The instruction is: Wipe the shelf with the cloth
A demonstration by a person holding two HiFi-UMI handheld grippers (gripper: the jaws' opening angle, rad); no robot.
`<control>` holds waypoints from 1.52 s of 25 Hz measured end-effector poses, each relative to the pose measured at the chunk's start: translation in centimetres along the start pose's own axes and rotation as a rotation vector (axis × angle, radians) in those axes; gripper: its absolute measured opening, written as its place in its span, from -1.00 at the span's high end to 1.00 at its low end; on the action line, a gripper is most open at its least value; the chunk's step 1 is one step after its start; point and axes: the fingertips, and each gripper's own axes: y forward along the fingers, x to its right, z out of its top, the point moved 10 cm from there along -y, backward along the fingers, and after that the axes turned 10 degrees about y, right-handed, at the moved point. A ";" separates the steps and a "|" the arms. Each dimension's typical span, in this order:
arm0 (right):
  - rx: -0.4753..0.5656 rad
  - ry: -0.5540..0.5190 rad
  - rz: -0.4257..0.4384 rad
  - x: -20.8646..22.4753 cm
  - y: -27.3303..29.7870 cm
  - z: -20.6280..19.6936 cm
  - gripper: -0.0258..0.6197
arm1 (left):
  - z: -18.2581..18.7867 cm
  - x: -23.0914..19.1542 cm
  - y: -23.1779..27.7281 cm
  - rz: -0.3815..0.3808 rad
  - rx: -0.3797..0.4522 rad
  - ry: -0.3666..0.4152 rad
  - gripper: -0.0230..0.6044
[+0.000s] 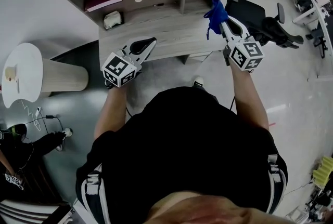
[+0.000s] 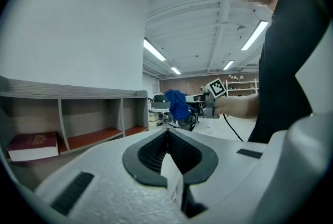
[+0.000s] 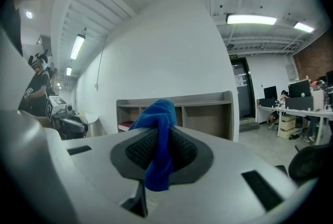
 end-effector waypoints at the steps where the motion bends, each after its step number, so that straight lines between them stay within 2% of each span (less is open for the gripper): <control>1: -0.002 -0.001 0.003 0.7 0.3 0.1 0.76 | 0.0 -0.2 0.7 0.006 0.001 0.001 0.87; 13: -0.016 0.012 0.052 7.1 4.3 0.5 0.75 | -0.2 -2.2 6.5 0.059 -0.017 -0.030 0.87; 18: -0.014 0.029 0.076 8.9 6.2 0.9 0.75 | 0.4 -3.4 8.0 0.080 -0.032 -0.019 0.87; 38: -0.099 0.048 0.205 16.9 10.7 2.2 0.75 | 2.6 -4.5 16.4 0.157 -0.090 -0.042 0.87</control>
